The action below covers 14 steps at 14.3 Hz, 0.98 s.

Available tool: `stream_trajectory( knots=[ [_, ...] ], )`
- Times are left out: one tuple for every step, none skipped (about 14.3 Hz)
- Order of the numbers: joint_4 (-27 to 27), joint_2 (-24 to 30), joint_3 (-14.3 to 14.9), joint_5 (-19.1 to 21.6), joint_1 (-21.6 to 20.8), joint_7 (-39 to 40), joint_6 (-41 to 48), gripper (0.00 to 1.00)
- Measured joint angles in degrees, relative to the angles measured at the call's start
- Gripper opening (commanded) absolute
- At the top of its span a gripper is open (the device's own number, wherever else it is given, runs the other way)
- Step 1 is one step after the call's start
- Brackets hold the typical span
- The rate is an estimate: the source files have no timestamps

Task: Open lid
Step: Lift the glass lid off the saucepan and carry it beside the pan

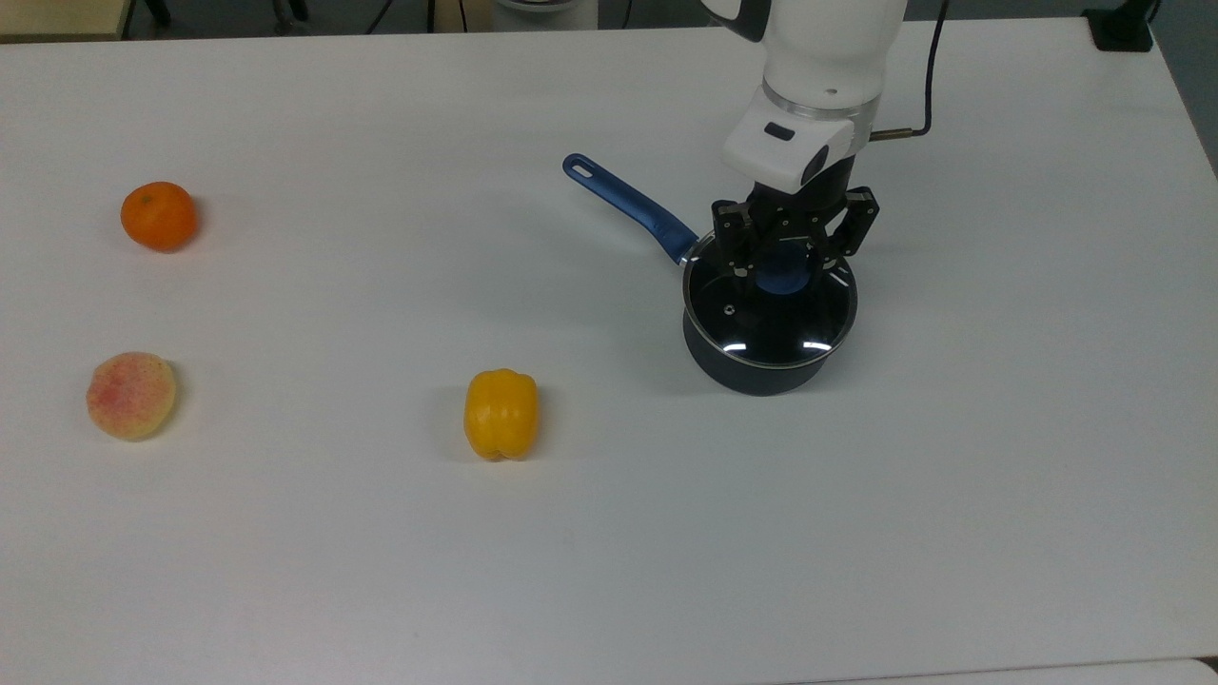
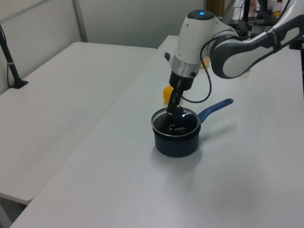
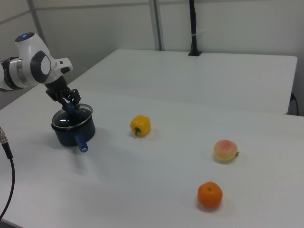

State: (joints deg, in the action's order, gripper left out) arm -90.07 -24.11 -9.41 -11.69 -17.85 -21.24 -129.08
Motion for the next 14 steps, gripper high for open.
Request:
stream_trajectory(
  knots=[
    [0.0, 0.28, 0.0, 0.0, 0.07, 0.0, 0.0, 0.0],
    [0.0, 0.84, 0.0, 0.0, 0.3, 0.0, 0.0, 0.0],
    [-0.08, 1.58, 0.0, 0.0, 0.73, 0.0, 0.29, 0.0],
    [-0.48, 2.75, 0.0, 0.0, 1.41, 0.0, 0.77, 0.0],
    [-1.27, 4.32, 0.0, 0.0, 2.14, 0.0, 1.45, 0.0],
    [-2.04, 5.65, -0.01, 0.0, 2.66, 0.16, 2.5, 0.0],
    [-2.84, 6.99, -0.01, 0.02, 3.3, 0.42, 4.33, 0.0],
    [-3.61, 8.28, -0.01, 0.31, 4.1, 0.7, 6.3, 0.0],
    [-4.5, 9.76, 0.0, 1.35, 5.52, 1.8, 8.41, 0.0],
    [-5.02, 10.8, 0.03, 2.85, 7.08, 4.2, 9.79, 0.0],
    [-5.23, 11.82, 0.15, 4.38, 8.88, 7.91, 11.65, 0.0],
    [-5.3, 12.94, 0.71, 6.13, 10.57, 12.38, 13.6, 0.0],
    [-5.33, 13.79, 1.64, 7.27, 11.44, 15.79, 15.22, 0.0],
    [-5.48, 14.97, 3.7, 8.42, 12.03, 20.76, 18.12, 0.0]
  ],
)
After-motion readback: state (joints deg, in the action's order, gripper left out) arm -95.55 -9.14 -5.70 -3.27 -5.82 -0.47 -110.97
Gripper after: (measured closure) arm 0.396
